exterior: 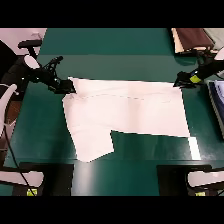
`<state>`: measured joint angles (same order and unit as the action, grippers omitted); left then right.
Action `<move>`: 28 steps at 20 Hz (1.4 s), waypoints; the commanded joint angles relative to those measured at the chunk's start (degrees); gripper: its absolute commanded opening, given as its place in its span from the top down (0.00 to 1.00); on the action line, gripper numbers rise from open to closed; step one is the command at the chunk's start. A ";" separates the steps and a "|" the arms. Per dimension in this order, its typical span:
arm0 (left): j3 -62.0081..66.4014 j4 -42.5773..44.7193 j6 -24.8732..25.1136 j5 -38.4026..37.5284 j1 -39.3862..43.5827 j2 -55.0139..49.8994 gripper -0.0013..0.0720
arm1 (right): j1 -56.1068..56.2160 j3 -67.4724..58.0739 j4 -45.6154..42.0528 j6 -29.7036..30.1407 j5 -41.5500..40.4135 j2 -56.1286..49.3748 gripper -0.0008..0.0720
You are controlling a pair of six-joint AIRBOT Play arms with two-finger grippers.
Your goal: Fold the shirts.
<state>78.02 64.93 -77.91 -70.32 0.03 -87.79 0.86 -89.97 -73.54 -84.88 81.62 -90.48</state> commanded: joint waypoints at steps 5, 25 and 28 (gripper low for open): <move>-25.83 3.98 -3.89 -2.03 -0.07 22.01 0.33 | -6.05 15.74 0.61 1.62 2.93 18.25 0.43; -49.53 -17.25 1.90 7.63 -0.02 31.80 0.95 | -18.80 33.75 2.86 3.56 4.04 26.60 0.43; -46.64 -16.46 1.92 6.99 -0.02 31.80 0.95 | -28.74 43.60 3.15 3.54 2.73 26.51 0.26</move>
<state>28.97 47.64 -76.18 -62.37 0.01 -56.05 -20.10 -53.65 -70.54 -81.41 84.12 -63.92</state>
